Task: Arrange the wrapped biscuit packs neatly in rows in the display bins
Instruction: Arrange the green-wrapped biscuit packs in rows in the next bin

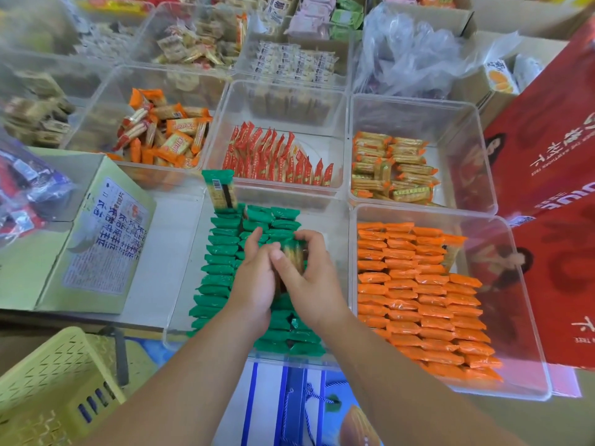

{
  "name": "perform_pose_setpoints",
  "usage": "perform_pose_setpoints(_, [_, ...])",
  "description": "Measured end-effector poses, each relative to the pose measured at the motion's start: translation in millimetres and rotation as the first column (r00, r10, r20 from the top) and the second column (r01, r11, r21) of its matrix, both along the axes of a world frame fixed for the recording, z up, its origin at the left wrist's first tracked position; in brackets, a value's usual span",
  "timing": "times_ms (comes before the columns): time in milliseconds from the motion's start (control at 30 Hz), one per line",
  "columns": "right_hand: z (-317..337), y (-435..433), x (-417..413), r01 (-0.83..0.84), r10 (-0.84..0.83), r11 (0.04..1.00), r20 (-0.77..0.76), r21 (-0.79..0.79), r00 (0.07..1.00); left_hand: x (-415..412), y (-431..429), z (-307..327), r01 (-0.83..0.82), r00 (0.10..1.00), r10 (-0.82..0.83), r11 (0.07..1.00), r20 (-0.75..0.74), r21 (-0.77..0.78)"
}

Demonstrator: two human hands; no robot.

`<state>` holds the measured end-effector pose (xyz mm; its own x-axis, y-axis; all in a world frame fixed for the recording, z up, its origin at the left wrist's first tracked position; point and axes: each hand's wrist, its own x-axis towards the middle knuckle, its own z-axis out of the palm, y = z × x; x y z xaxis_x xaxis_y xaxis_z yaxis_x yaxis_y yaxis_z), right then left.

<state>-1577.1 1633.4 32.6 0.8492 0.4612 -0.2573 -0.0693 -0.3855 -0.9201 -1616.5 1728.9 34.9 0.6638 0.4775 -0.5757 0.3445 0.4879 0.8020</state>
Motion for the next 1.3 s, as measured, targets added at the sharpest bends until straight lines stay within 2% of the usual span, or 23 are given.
perform_pose_setpoints(100, [4.7, -4.0, 18.5, -0.067, 0.068, 0.998, -0.052, 0.02, 0.996, 7.1, 5.6, -0.2, -0.029, 0.999, 0.028, 0.999, 0.034, 0.036])
perform_pose_setpoints(167, [13.6, -9.7, 40.9, -0.174, 0.172, 0.984, -0.067, -0.033, 0.983, 11.4, 12.5, -1.8, 0.041, 0.998, -0.047, 0.993, 0.051, 0.107])
perform_pose_setpoints(233, [24.2, -11.6, 62.7, -0.299, 0.301, 0.939, -0.014, -0.172, 0.953, 15.0, 17.6, -1.9, 0.16, 0.984, -0.172, 0.968, 0.05, 0.191])
perform_pose_setpoints(333, [38.9, -5.6, 86.9, -0.405, 0.455, 0.852, 0.086, -0.333, 0.886, 21.3, 22.9, 3.0, 0.261, 0.953, -0.289, 0.936, 0.095, 0.236])
perform_pose_setpoints(400, [45.1, -1.8, 98.6, -0.415, 0.506, 0.823, 0.17, -0.389, 0.845, 26.5, 28.5, 7.6, 0.279, 0.938, -0.337, 0.878, 0.086, 0.39])
perform_pose_setpoints(433, [45.6, -0.9, 105.0, -0.393, 0.508, 0.82, 0.214, -0.416, 0.834, 29.5, 34.3, 8.9, 0.255, 0.941, -0.333, 0.808, 0.055, 0.531])
perform_pose_setpoints(500, [40.7, -0.1, 116.6, -0.318, 0.495, 0.816, 0.299, -0.483, 0.816, 35.4, 54.4, 11.3, 0.172, 0.968, -0.25, 0.58, -0.026, 0.796])
perform_pose_setpoints(567, [27.4, 0.8, 123.4, -0.247, 0.504, 0.791, 0.368, -0.559, 0.781, 40.7, 81.6, 10.0, 0.169, 0.983, -0.122, 0.342, -0.135, 0.925])
perform_pose_setpoints(633, [8.0, 2.3, 124.9, -0.222, 0.547, 0.739, 0.373, -0.637, 0.749, 45.8, 107.8, 4.9, 0.311, 0.95, -0.06, 0.173, -0.305, 0.935])
perform_pose_setpoints(700, [-12.1, 2.5, 123.3, -0.191, 0.599, 0.657, 0.353, -0.729, 0.719, 48.6, 125.5, -2.5, 0.474, 0.88, -0.066, 0.036, -0.471, 0.88])
perform_pose_setpoints(800, [-33.2, 2.2, 120.2, -0.096, 0.729, 0.423, 0.276, -0.901, 0.627, 49.0, 138.3, -11.4, 0.555, 0.822, -0.091, -0.092, -0.562, 0.827])
perform_pose_setpoints(867, [-41.4, 4.5, 119.0, -0.098, 0.776, 0.353, 0.233, -0.93, 0.587, 48.0, 144.0, -14.7, 0.538, 0.832, -0.074, -0.132, -0.549, 0.833])
perform_pose_setpoints(967, [-45.4, 10.4, 116.3, -0.203, 0.818, 0.314, 0.156, -0.927, 0.553, 47.4, 148.7, -14.6, 0.526, 0.841, -0.04, -0.18, -0.54, 0.831])
perform_pose_setpoints(1067, [-46.6, 11.6, 115.5, -0.327, 0.848, 0.229, 0.023, -0.917, 0.53, 46.0, 147.7, -10.7, 0.537, 0.828, -0.084, -0.163, -0.554, 0.828])
perform_pose_setpoints(1133, [-48.2, 7.5, 115.0, -0.34, 0.876, 0.183, -0.004, -0.923, 0.483, 42.8, 142.5, -6.1, 0.463, 0.87, -0.14, -0.093, -0.472, 0.881])
perform_pose_setpoints(1200, [-50.7, 3.1, 113.6, -0.326, 0.899, 0.156, -0.003, -0.932, 0.439, 38.5, 130.0, 0.7, 0.32, 0.925, -0.218, 0.011, -0.31, 0.947])
perform_pose_setpoints(1300, [-51.5, 0.2, 113.4, -0.314, 0.909, 0.139, -0.004, -0.939, 0.416, 36.6, 98.9, 8.4, 0.183, 0.939, -0.321, 0.161, -0.124, 0.97])
